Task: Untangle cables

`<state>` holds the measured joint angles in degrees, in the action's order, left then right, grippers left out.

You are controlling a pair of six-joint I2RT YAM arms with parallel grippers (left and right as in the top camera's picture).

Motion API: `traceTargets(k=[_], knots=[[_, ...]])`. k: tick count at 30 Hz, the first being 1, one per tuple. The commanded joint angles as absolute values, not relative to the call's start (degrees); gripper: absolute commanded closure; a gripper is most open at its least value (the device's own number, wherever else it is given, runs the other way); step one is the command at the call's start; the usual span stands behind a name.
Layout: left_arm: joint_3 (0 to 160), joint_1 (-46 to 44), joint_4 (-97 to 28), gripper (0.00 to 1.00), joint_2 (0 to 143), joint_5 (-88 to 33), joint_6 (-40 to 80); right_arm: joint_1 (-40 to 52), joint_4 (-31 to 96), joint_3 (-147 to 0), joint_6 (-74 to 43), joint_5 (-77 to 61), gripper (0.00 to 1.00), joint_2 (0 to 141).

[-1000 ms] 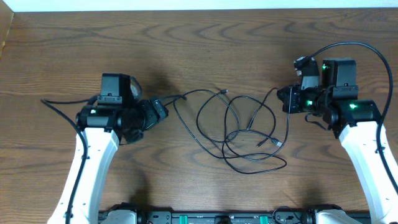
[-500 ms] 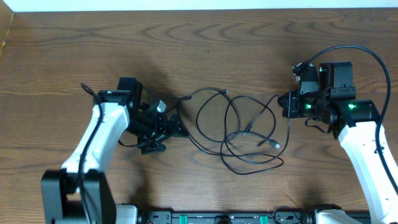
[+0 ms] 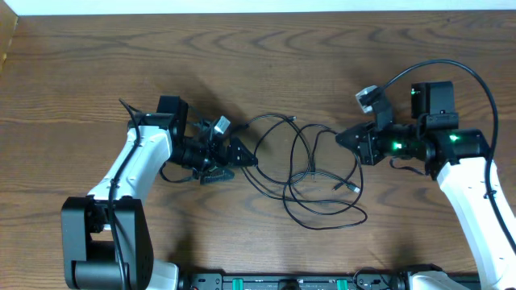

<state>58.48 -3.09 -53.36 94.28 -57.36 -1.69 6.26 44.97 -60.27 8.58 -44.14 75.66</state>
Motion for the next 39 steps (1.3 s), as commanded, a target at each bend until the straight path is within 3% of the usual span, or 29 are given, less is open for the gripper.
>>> traceTargets(k=[1,4,10,14,20,23,29,39], knots=[[58.35,-2.96,-53.43,0.0,93.97,-58.87,-3.4,10.17,45.45,-59.22,12.91,-40.84,0.94,76.69],[58.35,-2.96,-53.43,0.0,93.97,-56.88,-3.38,14.13,45.34,-57.65,10.87,-35.94,0.9,77.3],[58.35,-2.96,-53.43,0.0,93.97,-56.07,-3.38,21.23,43.16,-57.25,-3.92,-19.66,0.86,79.48],[58.35,-2.96,-53.41,0.0,93.97,-56.05,-3.38,24.27,39.94,-57.25,-8.93,-20.53,0.91,81.21],[58.35,-2.96,-53.41,0.0,93.97,-55.83,-3.4,29.61,35.59,-57.25,-12.93,-20.36,0.89,85.97],[58.35,-2.96,-53.41,0.0,93.97,-55.83,-3.4,31.2,34.0,-57.25,-17.65,-17.32,0.99,89.38],[58.35,-2.96,-53.41,0.0,93.97,-55.83,-3.4,31.33,31.24,-57.25,-18.76,-17.04,0.99,90.98],[58.35,-2.96,-53.39,0.0,93.97,-55.83,-3.4,34.46,28.4,-57.25,-24.25,-14.66,0.85,94.06]])
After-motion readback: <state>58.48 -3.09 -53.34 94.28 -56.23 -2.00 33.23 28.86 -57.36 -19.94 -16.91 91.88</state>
